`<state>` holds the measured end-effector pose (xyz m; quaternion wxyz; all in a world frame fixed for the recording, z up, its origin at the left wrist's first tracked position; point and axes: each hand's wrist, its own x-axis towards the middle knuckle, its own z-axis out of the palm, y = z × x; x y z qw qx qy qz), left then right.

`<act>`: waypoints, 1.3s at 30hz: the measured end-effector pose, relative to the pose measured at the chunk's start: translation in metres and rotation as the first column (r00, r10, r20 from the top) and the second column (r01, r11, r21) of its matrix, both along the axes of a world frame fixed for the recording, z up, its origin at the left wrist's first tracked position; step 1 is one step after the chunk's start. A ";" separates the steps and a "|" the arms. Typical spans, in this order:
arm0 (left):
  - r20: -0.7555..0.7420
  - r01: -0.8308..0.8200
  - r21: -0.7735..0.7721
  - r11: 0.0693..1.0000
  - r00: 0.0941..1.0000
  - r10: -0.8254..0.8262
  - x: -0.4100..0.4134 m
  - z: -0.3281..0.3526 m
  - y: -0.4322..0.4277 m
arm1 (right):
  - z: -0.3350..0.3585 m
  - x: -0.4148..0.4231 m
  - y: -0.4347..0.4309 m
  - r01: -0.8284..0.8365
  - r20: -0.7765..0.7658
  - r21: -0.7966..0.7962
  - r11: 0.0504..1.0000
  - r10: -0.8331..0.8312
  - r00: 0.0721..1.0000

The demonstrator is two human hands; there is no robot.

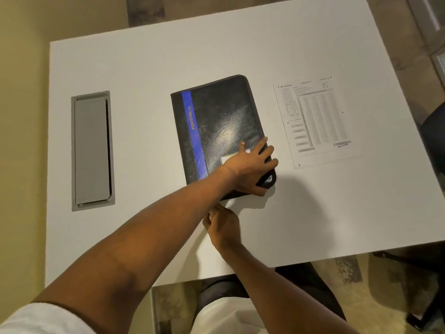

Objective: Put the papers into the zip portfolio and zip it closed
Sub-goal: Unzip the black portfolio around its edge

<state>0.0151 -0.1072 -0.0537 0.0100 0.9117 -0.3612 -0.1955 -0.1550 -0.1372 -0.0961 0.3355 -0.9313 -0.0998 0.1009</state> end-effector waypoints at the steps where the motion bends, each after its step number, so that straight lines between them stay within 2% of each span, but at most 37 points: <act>1: 0.003 -0.004 -0.005 1.000 1.000 0.004 -0.002 0.003 -0.001 | -0.001 0.000 -0.004 -0.011 -0.011 0.005 1.000 0.011 1.000; 4: 0.004 -0.023 0.002 1.000 1.000 0.023 -0.008 0.015 -0.003 | 0.001 0.006 -0.023 -0.115 -0.058 -0.040 0.993 0.112 0.992; 6: 0.028 -0.025 0.020 0.999 0.999 0.025 -0.012 0.023 -0.003 | 0.006 0.010 -0.042 -0.128 -0.048 -0.111 0.985 0.124 0.991; 13: 0.112 -0.029 -0.015 0.999 0.993 0.031 -0.027 0.051 0.013 | 0.024 0.032 -0.109 0.032 0.071 -0.264 0.964 -0.013 0.997; 15: 0.143 -0.048 -0.053 0.997 0.988 0.055 -0.033 0.060 0.021 | 0.028 0.045 -0.111 0.076 0.059 -0.187 0.979 -0.066 0.996; 16: 0.157 -0.060 -0.082 0.995 0.985 0.072 -0.036 0.065 0.026 | 0.032 0.053 -0.109 0.105 -0.008 -0.090 0.990 -0.107 0.994; 18: 0.176 -0.089 -0.154 0.984 0.978 0.116 -0.044 0.077 0.040 | 0.039 0.067 -0.101 0.088 -0.145 0.080 0.993 -0.076 0.987; 20: 0.198 -0.126 -0.254 0.959 0.964 0.179 -0.055 0.090 0.055 | 0.042 0.076 -0.094 -0.008 -0.202 0.072 0.997 0.022 0.979; 21: 0.208 -0.154 -0.318 0.936 0.951 0.227 -0.061 0.096 0.063 | 0.040 0.078 -0.091 -0.084 -0.204 0.014 0.996 0.085 0.975; 23: 0.206 -0.253 -0.450 0.857 0.904 0.375 -0.078 0.108 0.075 | 0.033 0.078 -0.089 -0.249 -0.173 -0.186 0.951 0.218 0.960; 25: 0.148 -0.403 -0.560 0.724 0.811 0.566 -0.098 0.118 0.084 | 0.027 0.075 -0.091 -0.312 -0.176 -0.313 0.897 0.267 0.947; 29: -0.056 -0.598 -0.717 0.358 0.561 0.826 -0.132 0.134 0.102 | 0.026 0.070 -0.096 -0.338 -0.197 -0.353 0.872 0.284 0.938; 31: -0.103 -0.646 -0.726 0.237 0.443 0.891 -0.143 0.140 0.116 | 0.026 0.070 -0.099 -0.379 -0.197 -0.375 0.846 0.327 0.924; 35: -0.103 -0.700 -0.704 0.119 0.267 0.958 -0.157 0.147 0.150 | 0.029 0.076 -0.101 -0.384 -0.201 -0.362 0.850 0.331 0.922; 39: -0.065 -0.766 -0.640 0.053 0.123 0.990 -0.162 0.148 0.188 | 0.034 0.082 -0.096 -0.396 -0.231 -0.357 0.846 0.331 0.915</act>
